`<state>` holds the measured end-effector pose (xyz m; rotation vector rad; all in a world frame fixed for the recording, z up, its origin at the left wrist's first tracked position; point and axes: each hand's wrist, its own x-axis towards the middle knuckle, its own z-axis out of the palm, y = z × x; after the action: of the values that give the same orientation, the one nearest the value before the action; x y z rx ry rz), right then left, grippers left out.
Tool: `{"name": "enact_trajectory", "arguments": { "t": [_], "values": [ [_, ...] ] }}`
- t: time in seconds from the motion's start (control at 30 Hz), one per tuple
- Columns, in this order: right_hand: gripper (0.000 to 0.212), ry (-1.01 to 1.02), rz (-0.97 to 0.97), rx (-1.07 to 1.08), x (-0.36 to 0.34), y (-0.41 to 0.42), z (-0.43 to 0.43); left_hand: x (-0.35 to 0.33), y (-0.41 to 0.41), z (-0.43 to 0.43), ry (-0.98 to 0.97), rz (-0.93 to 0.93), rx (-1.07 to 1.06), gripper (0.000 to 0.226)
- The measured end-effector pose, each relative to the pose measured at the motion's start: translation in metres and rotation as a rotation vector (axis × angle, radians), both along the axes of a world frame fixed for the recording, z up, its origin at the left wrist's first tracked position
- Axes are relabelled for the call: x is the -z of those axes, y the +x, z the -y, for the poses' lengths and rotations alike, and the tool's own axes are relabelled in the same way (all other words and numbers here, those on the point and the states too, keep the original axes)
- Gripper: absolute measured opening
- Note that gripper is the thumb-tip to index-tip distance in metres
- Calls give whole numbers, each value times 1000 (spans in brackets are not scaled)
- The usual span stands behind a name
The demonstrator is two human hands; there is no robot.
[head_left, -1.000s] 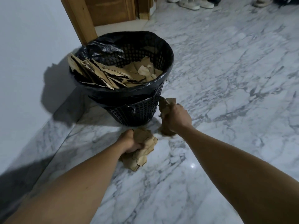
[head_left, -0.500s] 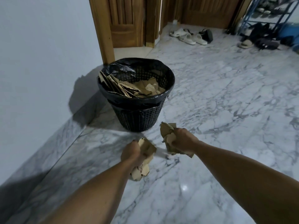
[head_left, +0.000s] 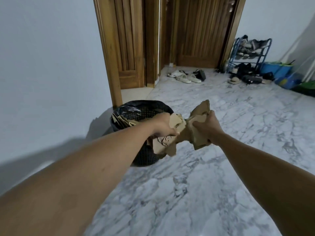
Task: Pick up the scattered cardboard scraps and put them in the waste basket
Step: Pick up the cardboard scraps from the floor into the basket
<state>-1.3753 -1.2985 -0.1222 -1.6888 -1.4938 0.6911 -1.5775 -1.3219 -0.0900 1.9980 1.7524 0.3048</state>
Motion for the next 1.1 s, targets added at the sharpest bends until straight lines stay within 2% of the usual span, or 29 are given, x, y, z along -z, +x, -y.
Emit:
{"name": "enact_trajectory", "arguments": {
  "t": [0.13,0.2,0.27,0.43,0.57,0.63,0.7,0.77,0.83,0.87,0.93,1.03,1.1],
  "values": [
    [46,5,-265,45,-40,-27,4,-54,-35,-11,175,208,-169,69],
    [40,20,-356,38,-52,-43,4,-53,-60,-19,237,378,-313,59],
    [35,19,-436,7,-60,-60,2,-45,-81,-18,230,519,-433,63],
    [29,10,-432,-42,-62,-98,-8,-31,-132,-11,169,771,-672,60],
    [38,-112,-385,-57,-54,-129,-19,-20,-165,-23,73,991,-847,75],
    [36,-275,-417,-107,-50,-144,-22,-21,-166,-15,6,1044,-858,68],
    [28,-482,-465,-207,-47,-156,-21,-20,-161,-10,-12,1082,-856,43],
    [34,-574,-620,-255,-42,-162,-26,-19,-157,-14,-30,1138,-817,30],
    [46,-524,-905,-210,-35,-165,-38,-18,-155,-22,-143,1227,-715,63],
    [51,-504,-1004,-166,-30,-165,-43,-18,-153,-25,-227,1239,-648,78],
    [52,-495,-1039,-106,-22,-164,-47,-18,-149,-27,-299,1103,-537,86],
    [44,-456,-826,-24,-14,-154,-47,-1,-149,-32,-145,702,-504,69],
    [36,-375,-737,36,-13,-147,-44,11,-154,-35,-2,571,-523,46]
  ]
}}
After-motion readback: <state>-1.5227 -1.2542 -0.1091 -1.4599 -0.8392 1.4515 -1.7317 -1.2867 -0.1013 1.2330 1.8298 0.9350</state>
